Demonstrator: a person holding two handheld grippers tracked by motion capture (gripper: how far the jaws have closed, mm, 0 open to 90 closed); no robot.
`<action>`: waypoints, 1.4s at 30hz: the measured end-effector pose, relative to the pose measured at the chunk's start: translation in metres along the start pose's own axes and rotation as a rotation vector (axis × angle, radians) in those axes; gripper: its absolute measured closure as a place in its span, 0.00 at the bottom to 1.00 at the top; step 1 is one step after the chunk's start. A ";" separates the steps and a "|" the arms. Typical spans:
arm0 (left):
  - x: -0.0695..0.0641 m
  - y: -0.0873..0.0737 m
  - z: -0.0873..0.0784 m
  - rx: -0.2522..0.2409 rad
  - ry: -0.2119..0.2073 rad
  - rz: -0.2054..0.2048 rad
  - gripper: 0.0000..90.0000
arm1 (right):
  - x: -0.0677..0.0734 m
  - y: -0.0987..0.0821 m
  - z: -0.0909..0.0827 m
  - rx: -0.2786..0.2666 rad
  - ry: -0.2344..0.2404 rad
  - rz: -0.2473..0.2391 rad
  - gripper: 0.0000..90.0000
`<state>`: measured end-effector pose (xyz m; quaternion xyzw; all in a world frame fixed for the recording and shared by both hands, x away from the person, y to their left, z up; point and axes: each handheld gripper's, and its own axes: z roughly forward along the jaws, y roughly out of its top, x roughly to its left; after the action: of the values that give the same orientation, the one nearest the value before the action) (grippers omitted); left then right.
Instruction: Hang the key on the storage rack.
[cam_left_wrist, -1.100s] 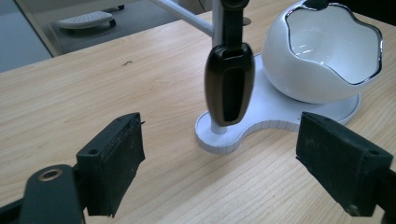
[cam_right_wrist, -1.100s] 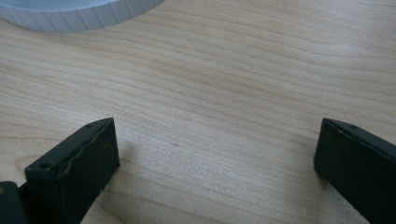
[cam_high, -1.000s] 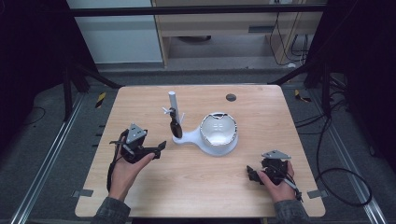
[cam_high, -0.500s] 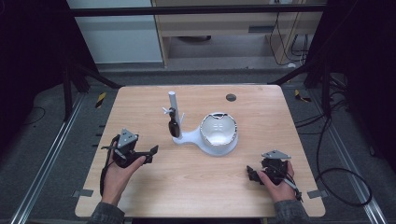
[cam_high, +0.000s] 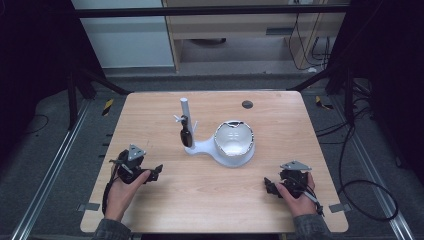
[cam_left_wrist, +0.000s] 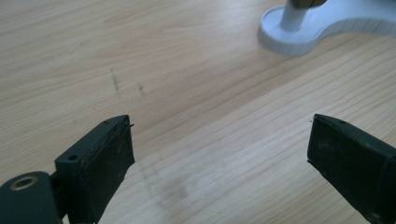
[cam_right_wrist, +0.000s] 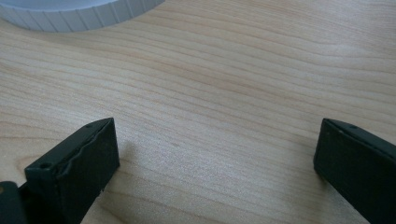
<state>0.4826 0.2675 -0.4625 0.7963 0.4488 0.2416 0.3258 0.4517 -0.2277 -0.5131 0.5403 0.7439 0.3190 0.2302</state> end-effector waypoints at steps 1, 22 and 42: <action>0.002 -0.002 0.001 0.004 0.004 -0.003 0.07 | 0.000 0.000 0.000 -0.001 0.000 -0.001 0.01; 0.020 -0.026 0.018 0.111 0.054 -0.004 0.06 | 0.000 0.000 0.000 -0.001 -0.001 -0.001 0.01; 0.031 -0.040 0.029 0.043 -0.019 -0.084 0.00 | 0.000 0.000 0.000 0.000 -0.001 0.000 0.01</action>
<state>0.4947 0.3011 -0.5081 0.7859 0.4837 0.2104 0.3226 0.4514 -0.2277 -0.5131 0.5402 0.7439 0.3190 0.2305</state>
